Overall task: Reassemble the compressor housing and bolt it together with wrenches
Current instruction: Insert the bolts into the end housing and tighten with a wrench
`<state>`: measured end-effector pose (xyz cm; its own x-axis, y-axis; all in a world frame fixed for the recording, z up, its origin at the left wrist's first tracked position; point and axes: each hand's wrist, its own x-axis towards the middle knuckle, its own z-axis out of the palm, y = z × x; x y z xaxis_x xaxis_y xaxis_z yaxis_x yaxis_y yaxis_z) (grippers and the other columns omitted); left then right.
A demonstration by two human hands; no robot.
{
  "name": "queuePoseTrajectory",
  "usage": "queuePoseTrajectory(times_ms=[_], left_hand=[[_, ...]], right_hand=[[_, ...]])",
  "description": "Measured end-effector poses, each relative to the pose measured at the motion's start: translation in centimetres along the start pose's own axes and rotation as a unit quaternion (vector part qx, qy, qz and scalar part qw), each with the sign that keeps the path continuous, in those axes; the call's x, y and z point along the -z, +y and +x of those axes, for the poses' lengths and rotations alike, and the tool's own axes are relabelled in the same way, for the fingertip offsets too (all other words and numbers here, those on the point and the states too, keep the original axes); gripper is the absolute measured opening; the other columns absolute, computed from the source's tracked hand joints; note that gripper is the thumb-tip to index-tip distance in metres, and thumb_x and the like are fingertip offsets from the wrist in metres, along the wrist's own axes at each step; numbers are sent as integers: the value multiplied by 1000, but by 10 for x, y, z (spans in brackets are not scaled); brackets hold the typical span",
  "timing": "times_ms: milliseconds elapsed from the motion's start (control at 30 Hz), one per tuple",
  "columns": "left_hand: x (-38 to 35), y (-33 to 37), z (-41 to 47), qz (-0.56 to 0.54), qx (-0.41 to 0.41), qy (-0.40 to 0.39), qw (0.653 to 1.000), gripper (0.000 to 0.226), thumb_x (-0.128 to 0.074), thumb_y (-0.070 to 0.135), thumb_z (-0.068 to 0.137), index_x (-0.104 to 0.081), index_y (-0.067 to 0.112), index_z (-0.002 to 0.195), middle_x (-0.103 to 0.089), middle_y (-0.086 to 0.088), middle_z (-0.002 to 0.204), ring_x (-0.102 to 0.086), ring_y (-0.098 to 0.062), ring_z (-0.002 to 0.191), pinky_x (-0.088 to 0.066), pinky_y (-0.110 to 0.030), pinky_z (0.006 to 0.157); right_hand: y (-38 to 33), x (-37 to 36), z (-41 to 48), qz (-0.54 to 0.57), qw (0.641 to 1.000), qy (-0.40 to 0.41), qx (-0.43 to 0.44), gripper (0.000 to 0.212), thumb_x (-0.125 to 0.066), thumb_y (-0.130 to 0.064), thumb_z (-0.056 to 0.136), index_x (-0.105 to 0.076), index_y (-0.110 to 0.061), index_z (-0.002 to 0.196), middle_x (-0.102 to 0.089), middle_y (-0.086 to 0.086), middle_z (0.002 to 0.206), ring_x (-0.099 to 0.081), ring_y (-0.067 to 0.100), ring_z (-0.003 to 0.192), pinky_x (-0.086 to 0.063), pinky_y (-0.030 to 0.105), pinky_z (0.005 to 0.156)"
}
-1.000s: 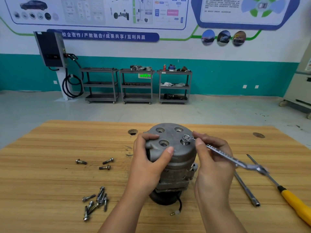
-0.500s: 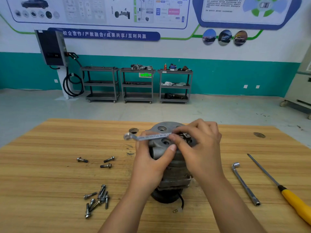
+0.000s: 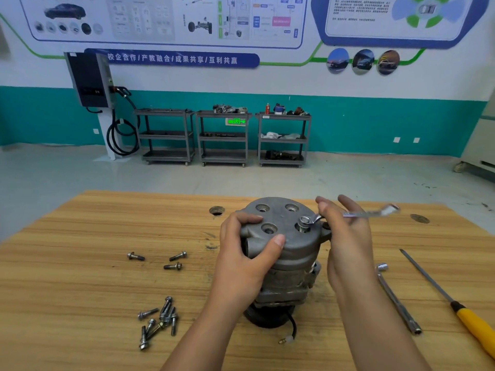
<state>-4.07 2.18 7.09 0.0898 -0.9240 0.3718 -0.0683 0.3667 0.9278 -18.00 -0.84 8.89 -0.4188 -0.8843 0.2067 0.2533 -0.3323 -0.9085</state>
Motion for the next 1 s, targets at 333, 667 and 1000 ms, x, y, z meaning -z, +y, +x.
queuePoseTrajectory(times_ms=[333,667,1000], left_hand=[[0,0,0,-4,4,-3,1000,35,-73,45,63,-51,41,91,-56,-7,117,-62,-25,104,-52,-49,88],[1,-4,0,35,-22,-1,999,36,-68,42,68,-51,34,99,-57,-3,111,-59,-10,100,-50,-26,84],[4,0,-2,6,-9,-4,1000,38,-68,54,59,-50,44,91,-55,-5,119,-60,-21,106,-51,-47,90]], right_hand=[[36,8,-55,-211,896,-25,391,31,-58,-18,88,-61,-20,119,-61,-8,121,-51,15,115,-43,31,95],[-9,-16,-20,-413,828,-57,375,13,-71,-37,75,-75,-28,82,-51,-13,76,-39,10,86,-17,29,72],[-15,-11,22,-363,928,-78,14,25,-61,-39,77,-67,-18,89,-65,-1,93,-57,25,97,-44,41,86]])
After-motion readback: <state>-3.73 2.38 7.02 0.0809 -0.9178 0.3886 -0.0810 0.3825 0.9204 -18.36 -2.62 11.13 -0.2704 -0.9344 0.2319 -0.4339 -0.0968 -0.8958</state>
